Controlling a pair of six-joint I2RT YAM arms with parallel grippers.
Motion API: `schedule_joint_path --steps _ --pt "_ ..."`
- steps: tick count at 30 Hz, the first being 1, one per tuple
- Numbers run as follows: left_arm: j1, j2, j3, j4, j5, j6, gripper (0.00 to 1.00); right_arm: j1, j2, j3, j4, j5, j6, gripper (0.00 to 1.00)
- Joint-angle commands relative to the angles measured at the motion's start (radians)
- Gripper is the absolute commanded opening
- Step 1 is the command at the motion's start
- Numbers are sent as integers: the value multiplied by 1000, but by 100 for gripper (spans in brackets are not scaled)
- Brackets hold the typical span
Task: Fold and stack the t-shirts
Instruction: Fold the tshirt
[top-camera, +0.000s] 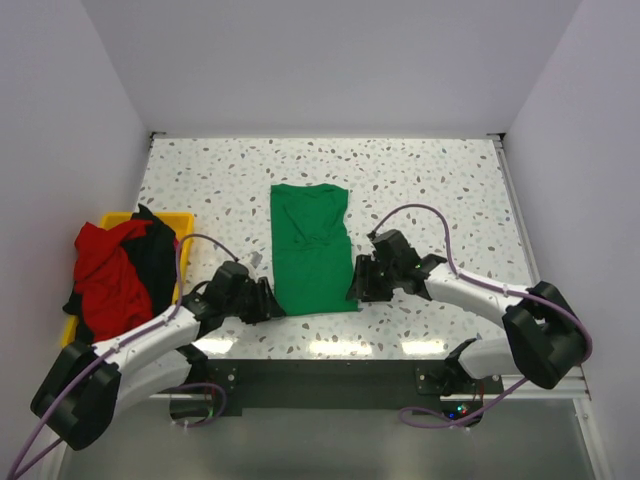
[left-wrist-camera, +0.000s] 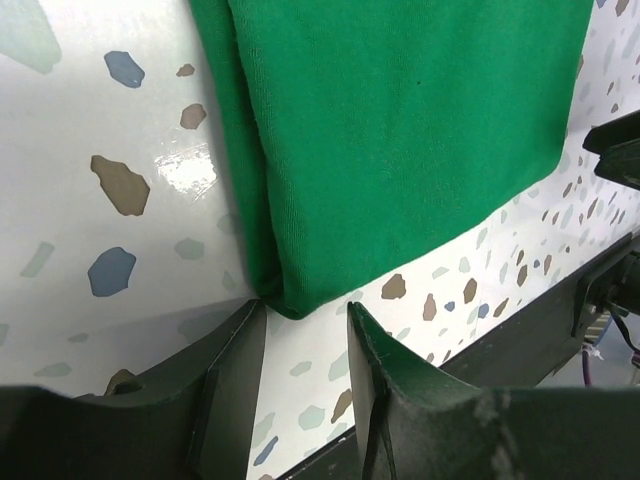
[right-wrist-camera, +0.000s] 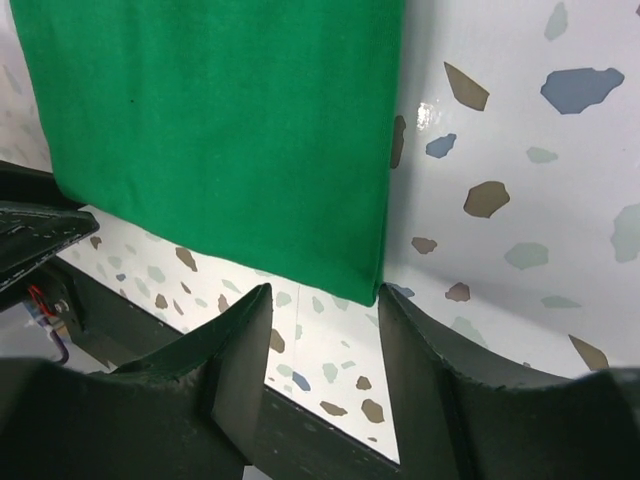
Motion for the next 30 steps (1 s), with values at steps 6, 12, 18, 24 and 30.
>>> schedule_joint_path --steps 6,12,18,24,30 --pt "-22 -20 2 5 -90 -34 42 -1 -22 -56 58 -9 35 47" --pt "-22 -15 11 3 -113 -26 42 -2 -11 -86 95 -19 52 44" --pt "-22 20 -3 46 -104 -35 42 -1 3 -102 129 -29 71 41" --pt "-25 29 -13 66 -111 -47 40 -2 12 -136 169 -35 98 38" --pt "-37 51 -26 88 -113 -58 37 -1 33 -162 213 -35 121 35"
